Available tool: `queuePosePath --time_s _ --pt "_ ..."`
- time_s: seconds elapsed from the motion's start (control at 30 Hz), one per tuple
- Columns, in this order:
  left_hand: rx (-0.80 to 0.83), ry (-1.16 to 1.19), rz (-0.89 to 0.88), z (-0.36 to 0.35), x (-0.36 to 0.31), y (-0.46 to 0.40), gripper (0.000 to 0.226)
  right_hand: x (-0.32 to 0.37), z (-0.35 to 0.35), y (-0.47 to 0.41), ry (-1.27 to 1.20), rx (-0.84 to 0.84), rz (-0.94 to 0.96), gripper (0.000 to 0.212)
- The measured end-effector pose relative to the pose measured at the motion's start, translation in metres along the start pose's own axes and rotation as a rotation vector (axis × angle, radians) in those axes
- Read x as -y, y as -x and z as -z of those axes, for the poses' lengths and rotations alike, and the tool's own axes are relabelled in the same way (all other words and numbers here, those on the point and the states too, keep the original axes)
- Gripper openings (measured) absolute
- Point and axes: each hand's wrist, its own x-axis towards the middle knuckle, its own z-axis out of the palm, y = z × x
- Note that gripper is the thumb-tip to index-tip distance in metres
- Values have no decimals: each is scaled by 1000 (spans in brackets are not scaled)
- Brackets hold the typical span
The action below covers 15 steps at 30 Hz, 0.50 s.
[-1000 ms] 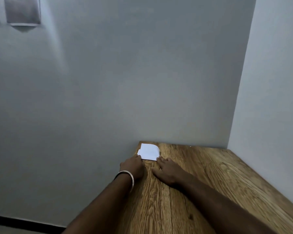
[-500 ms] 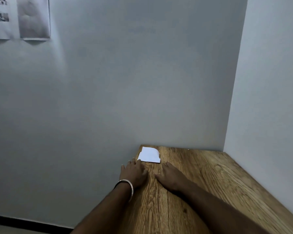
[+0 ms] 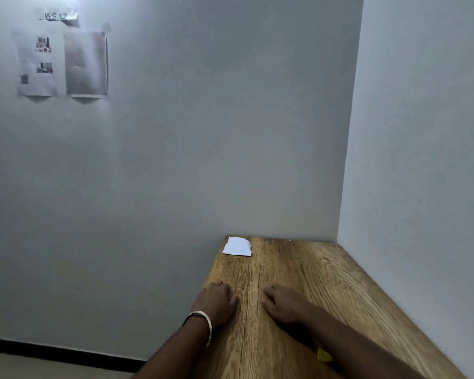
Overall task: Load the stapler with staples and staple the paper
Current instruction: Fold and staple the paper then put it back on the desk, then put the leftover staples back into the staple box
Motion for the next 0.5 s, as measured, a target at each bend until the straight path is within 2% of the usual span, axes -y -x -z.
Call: queuePosePath --time_s 0.2,0.5 --pt "-31 77 -67 10 -17 70 31 11 8 68 -61 -45 29 36" --pt "-115 188 -232 16 -44 159 27 24 7 154 -68 -153 109 44"
